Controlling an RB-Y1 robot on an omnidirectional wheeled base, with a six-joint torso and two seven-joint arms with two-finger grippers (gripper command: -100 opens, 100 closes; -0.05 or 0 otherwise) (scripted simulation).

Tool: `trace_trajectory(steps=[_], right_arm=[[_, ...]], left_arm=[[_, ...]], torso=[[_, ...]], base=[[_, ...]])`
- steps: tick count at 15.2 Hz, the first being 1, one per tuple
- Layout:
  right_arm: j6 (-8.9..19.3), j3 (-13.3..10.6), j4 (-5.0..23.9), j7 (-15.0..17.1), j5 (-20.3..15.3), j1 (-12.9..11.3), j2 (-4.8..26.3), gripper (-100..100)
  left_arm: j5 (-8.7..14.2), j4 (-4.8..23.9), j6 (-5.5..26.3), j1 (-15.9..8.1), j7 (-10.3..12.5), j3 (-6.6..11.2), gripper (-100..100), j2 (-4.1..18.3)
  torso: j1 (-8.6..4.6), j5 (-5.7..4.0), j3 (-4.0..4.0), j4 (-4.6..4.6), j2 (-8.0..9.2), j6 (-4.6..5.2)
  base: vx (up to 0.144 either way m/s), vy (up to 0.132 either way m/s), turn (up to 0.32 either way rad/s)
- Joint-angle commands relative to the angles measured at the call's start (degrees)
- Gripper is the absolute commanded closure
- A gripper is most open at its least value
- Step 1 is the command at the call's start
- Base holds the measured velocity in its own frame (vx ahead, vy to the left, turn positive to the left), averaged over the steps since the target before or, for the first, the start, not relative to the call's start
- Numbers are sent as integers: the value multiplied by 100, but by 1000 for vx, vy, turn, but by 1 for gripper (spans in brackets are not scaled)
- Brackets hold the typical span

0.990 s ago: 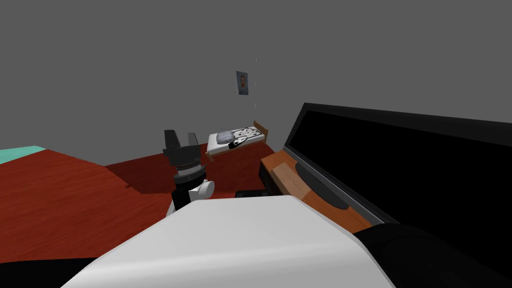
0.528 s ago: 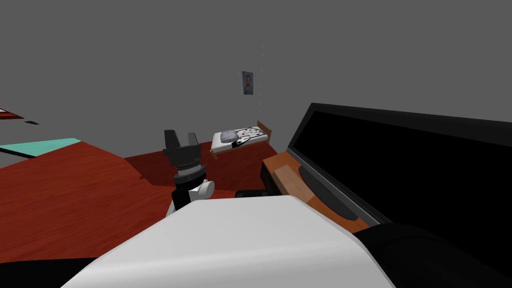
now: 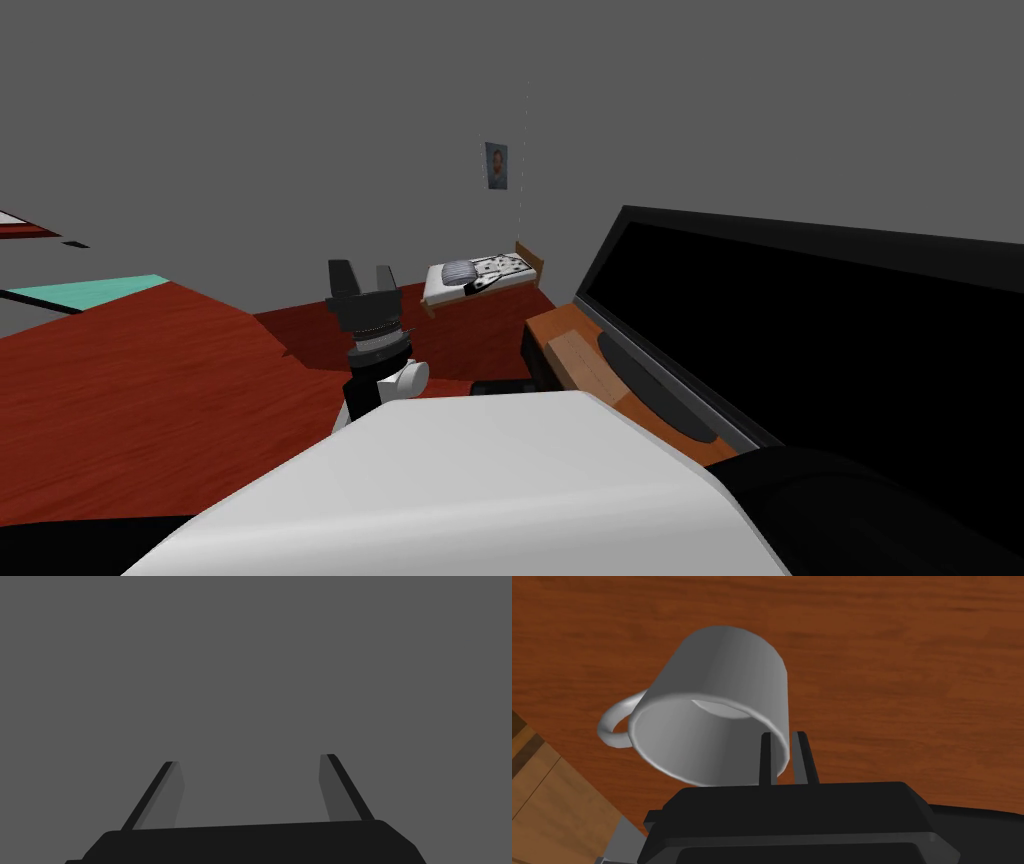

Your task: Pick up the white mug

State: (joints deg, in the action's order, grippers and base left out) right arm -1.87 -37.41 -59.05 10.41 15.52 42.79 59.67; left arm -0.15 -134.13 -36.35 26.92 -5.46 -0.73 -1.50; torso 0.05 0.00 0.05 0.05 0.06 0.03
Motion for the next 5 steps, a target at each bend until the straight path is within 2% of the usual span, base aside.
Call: trace_trajectory(steps=[1, 4, 5], right_arm=[[-52, -50, -100, 65, 76, 54, 195, 100], [-84, -72, -254, 122, 149, 143, 404, 100], [-75, -39, -194, 81, 108, 126, 307, 100]], left_arm=[[0, 0, 0, 0, 0, 0, 0, 0], [0, 0, 0, 0, 0, 0, 0, 0], [0, 0, 0, 0, 0, 0, 0, 0]], torso=[[0, 0, 0, 0, 0, 0], [9, 6, -5, -4, -6, 5], [10, 7, -6, -5, -7, 4]], base=[[11, 11, -44], [18, 19, -60], [7, 8, -20]])
